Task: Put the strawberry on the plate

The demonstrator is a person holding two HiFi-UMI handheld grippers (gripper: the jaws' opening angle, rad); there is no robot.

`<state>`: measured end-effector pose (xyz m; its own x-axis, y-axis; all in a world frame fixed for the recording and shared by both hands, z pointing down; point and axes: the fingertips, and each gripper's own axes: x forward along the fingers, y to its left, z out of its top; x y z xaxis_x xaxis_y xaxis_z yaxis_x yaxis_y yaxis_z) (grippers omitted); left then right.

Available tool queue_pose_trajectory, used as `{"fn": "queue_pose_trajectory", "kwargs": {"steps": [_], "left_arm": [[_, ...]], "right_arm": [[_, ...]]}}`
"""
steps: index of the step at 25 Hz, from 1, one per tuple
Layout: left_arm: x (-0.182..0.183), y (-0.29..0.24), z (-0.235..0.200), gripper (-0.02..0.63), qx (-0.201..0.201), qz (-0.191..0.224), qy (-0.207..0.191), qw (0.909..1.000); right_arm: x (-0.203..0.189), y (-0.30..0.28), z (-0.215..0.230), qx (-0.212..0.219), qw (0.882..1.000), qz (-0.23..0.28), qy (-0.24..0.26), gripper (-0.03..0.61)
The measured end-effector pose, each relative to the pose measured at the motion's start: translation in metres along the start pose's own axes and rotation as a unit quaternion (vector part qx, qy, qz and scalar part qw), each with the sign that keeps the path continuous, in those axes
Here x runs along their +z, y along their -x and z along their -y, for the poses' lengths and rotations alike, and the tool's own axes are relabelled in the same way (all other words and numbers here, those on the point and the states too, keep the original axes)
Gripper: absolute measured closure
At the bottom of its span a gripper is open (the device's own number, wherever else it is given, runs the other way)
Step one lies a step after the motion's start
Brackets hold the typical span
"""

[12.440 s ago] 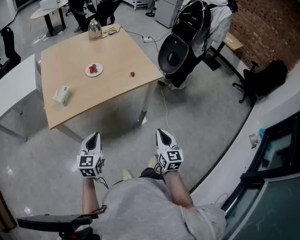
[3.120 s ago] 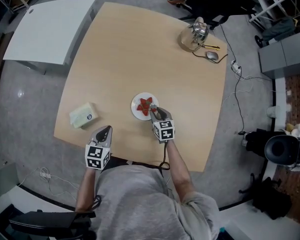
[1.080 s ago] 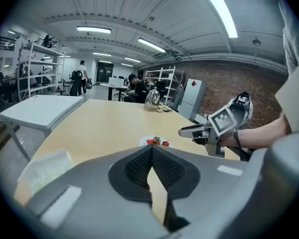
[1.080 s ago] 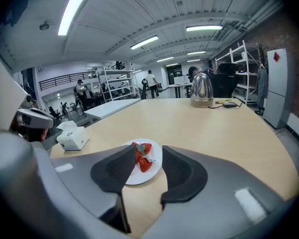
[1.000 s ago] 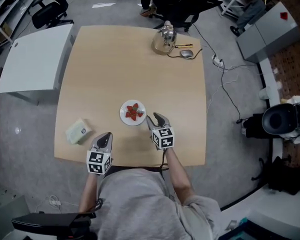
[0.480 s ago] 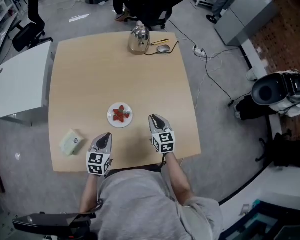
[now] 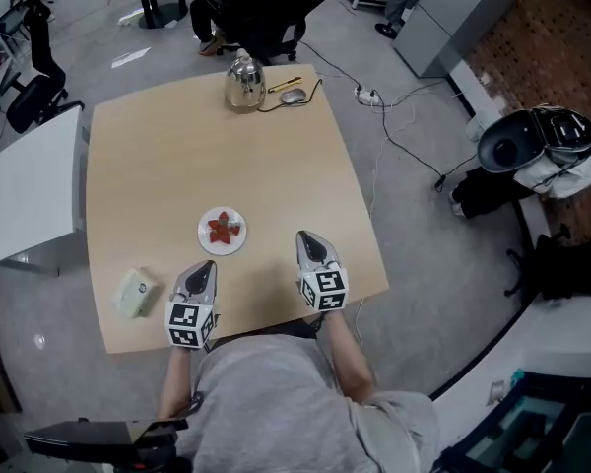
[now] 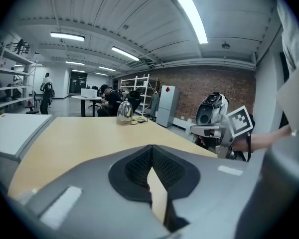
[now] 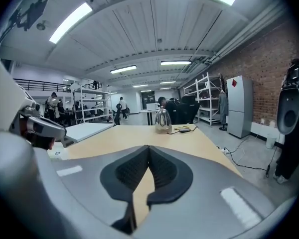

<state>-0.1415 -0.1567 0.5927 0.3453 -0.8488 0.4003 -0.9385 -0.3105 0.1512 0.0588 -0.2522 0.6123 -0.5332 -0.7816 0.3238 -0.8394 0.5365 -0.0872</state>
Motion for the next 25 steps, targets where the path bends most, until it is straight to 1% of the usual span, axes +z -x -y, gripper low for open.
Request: {"fn": "queue_pose_trajectory", "kwargs": {"steps": [10, 19, 25], "left_arm": [[0.009, -0.002, 0.020, 0.594, -0.026, 0.013, -0.025, 0.9993], [0.015, 0.002, 0.028, 0.594, -0.033, 0.021, -0.033, 0.9987], [0.012, 0.004, 0.030, 0.594, -0.036, 0.020, -0.033, 0.9986]], "right_arm": [[0.006, 0.049, 0.007, -0.036, 0.999, 0.034, -0.018, 0.571], [-0.002, 0.080, 0.006, -0.055, 0.998, 0.035, -0.022, 0.571], [-0.011, 0.093, -0.003, -0.056, 0.998, 0.033, -0.027, 0.572]]}}
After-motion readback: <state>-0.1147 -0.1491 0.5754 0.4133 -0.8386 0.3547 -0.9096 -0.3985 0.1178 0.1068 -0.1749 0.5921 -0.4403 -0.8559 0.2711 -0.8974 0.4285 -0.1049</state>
